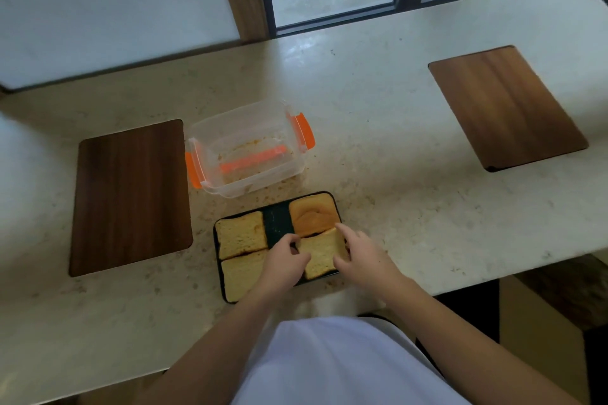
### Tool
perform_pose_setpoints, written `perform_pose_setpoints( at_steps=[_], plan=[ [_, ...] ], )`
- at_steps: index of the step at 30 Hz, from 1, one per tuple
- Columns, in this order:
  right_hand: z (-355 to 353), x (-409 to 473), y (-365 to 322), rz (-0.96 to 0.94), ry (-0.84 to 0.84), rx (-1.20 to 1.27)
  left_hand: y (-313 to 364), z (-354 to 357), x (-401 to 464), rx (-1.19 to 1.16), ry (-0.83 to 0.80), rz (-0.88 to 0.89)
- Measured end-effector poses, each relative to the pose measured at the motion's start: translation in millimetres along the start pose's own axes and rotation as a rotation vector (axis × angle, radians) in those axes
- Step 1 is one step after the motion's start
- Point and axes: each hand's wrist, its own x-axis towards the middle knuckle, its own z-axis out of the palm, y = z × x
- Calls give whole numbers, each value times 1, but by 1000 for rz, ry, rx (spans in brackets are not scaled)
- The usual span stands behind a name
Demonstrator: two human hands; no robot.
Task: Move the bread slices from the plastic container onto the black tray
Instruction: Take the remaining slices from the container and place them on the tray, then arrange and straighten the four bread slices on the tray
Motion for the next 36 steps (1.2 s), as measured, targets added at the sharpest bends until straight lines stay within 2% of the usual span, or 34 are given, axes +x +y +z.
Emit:
perform_pose_setpoints(
  at_steps=[4,9,13,19,30,36],
  plan=[
    [0,6,-5,-91,52,-325,1,1,-6,144,38,68],
    [-6,10,-8,-139,21,-438,6,2,-9,177,18,65],
    [-5,10,-6,-180,92,-548,6,3,-8,193,31,73],
    [-4,11,-3,-217,83,-583,6,7,-10,236,64,150],
    [-8,12,-11,-209,119,-636,12,6,-8,139,38,102],
    [-5,11,-13,-246,170,-611,12,5,-9,-23,82,46]
  ],
)
